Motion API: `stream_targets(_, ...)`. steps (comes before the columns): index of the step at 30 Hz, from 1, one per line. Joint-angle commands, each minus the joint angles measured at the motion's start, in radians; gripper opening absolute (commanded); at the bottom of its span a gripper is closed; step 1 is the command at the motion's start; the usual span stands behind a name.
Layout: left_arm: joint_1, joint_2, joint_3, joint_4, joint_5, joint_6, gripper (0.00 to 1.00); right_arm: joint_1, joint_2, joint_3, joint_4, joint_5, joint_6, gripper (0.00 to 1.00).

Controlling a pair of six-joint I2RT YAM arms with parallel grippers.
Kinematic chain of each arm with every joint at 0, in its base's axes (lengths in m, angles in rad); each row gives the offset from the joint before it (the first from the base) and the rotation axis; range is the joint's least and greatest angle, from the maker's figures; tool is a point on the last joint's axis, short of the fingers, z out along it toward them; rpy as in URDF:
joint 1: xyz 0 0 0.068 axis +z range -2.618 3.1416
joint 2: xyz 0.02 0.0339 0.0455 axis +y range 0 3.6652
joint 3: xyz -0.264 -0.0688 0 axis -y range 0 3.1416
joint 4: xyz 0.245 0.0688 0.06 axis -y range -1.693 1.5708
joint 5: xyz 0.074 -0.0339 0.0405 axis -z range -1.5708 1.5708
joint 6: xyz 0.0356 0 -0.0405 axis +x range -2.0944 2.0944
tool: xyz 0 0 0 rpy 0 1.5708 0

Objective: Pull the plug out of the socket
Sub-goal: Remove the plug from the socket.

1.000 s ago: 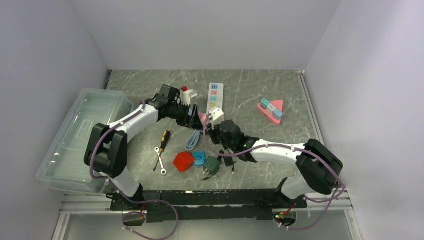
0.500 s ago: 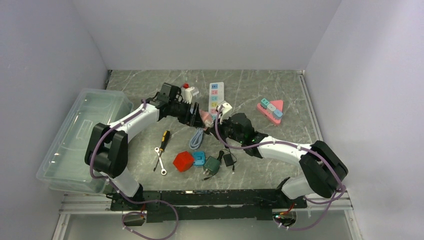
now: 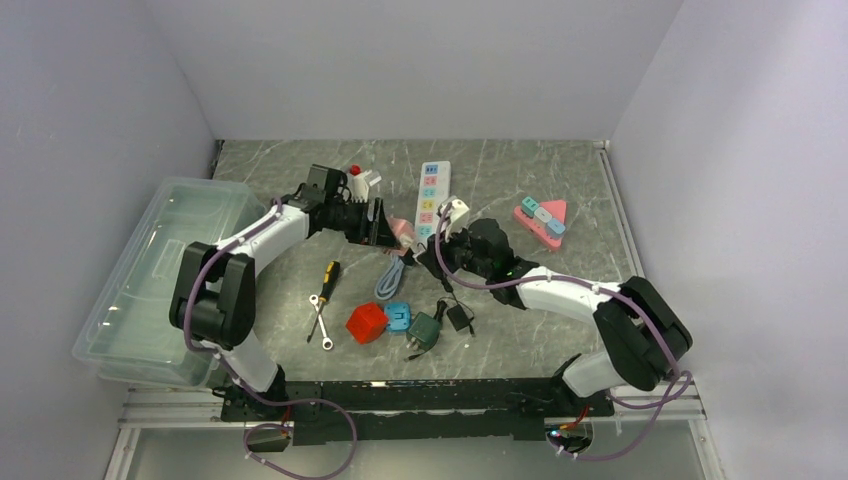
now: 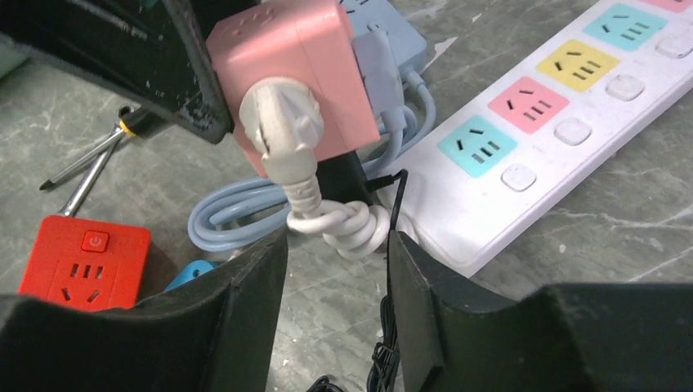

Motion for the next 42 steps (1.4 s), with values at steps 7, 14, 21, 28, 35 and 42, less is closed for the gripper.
stream_targets(7,0.035,0.022,0.010,0.036,0.116,-0.062,0.00,0.001,0.000,-0.044,0.233,-0.055,-0.049,0.62)
stream_targets(14,0.033,0.019,0.005,0.051,0.172,-0.071,0.00,0.022,0.089,0.003,0.268,-0.072,-0.108,0.61)
stream_targets(21,0.033,0.012,0.015,0.020,0.161,-0.045,0.00,0.054,0.154,0.032,0.273,-0.054,-0.123,0.55)
stream_targets(28,0.032,-0.007,0.016,-0.004,0.051,-0.011,0.00,0.071,0.169,0.074,0.237,-0.038,-0.149,0.05)
stream_targets(35,0.010,-0.085,-0.009,-0.021,-0.192,0.035,0.00,0.161,0.065,0.026,0.197,0.063,-0.196,0.00)
stream_targets(42,-0.062,-0.089,0.018,-0.105,-0.425,0.122,0.00,0.212,-0.024,-0.008,0.214,0.122,-0.203,0.00)
